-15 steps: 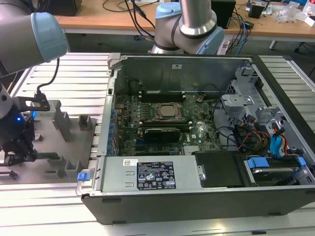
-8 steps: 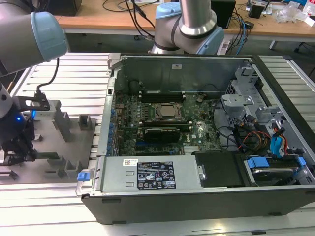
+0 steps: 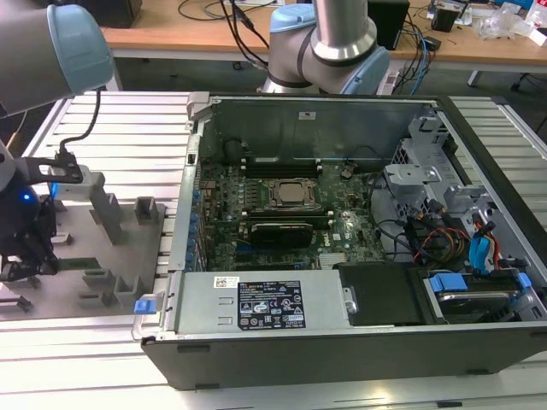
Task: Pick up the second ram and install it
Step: 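Pick up the second ram and move it above second insertion slot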
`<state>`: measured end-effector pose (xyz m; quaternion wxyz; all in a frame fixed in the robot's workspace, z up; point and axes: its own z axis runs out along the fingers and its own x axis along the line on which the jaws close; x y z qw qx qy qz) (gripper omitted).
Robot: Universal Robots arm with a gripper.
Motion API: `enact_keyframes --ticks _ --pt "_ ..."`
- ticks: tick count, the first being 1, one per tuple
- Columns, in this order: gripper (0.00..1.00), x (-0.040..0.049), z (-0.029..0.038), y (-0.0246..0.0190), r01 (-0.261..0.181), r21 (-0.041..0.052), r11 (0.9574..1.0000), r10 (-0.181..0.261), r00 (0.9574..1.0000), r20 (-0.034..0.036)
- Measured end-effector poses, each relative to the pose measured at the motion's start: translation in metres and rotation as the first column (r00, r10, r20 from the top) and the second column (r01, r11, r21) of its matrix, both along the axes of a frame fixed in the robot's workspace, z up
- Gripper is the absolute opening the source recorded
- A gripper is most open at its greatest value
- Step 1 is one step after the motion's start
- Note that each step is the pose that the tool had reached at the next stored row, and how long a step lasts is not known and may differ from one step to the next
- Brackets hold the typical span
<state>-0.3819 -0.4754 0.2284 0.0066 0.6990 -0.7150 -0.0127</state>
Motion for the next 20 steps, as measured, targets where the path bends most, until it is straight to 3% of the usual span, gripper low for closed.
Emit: enact_keyframes --ticks 4,10,20 --pt "0.14 0.0000 0.0166 0.0000 0.000 0.0000 1.0000 0.000 1.0000 0.0001" --pt "0.14 0.0000 0.0317 0.0000 0.000 0.0001 1.0000 0.000 1.0000 0.0001" --pt "0.14 0.0000 0.0478 0.0000 0.000 0.0000 1.0000 0.000 1.0000 0.0000"
